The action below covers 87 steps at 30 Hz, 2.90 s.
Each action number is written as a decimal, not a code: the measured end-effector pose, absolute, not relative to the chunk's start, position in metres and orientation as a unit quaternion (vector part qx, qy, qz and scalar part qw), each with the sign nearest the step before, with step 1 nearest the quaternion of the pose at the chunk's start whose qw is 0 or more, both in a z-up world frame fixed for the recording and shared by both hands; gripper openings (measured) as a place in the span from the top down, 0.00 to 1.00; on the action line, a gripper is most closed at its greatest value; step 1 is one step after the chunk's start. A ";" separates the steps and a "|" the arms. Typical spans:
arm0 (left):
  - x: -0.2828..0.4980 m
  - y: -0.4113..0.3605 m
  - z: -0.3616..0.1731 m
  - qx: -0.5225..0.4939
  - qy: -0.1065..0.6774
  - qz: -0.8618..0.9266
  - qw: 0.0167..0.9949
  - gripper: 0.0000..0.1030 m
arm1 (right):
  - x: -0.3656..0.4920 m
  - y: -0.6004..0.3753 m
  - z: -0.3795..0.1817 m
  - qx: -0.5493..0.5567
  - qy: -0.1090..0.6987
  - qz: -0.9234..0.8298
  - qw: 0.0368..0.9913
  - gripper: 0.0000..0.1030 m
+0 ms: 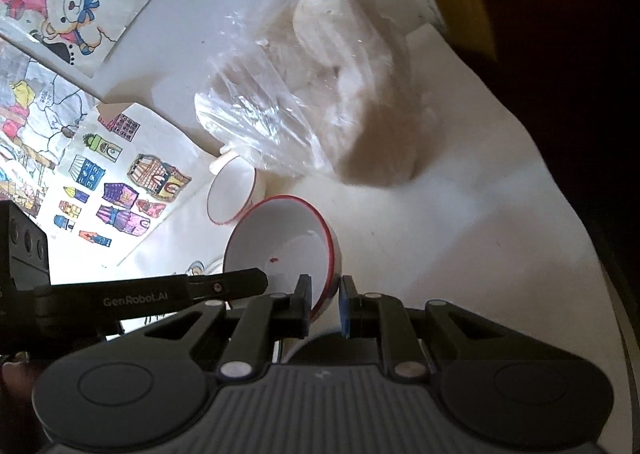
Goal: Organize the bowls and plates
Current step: 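Carry the white bowl with both tools over the steel bowl, then lower the white bowl into the steel bowl and open both tools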
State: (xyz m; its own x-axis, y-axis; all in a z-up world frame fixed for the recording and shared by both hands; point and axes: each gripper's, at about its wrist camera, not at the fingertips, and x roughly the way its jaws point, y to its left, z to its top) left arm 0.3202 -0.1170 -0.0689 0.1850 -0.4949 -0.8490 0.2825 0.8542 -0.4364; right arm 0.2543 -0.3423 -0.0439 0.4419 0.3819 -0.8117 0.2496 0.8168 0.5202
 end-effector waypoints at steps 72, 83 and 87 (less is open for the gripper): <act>0.262 -0.146 -0.114 -0.038 0.660 -0.264 0.703 0.88 | 0.183 -0.340 -0.061 0.269 0.612 0.029 0.743 0.83; 0.268 -0.138 -0.112 -0.052 0.663 -0.271 0.695 0.79 | 0.184 -0.343 -0.061 0.278 0.613 0.031 0.739 0.81; 0.271 -0.130 -0.105 -0.063 0.659 -0.278 0.695 0.72 | 0.181 -0.345 -0.057 0.279 0.610 0.031 0.741 0.80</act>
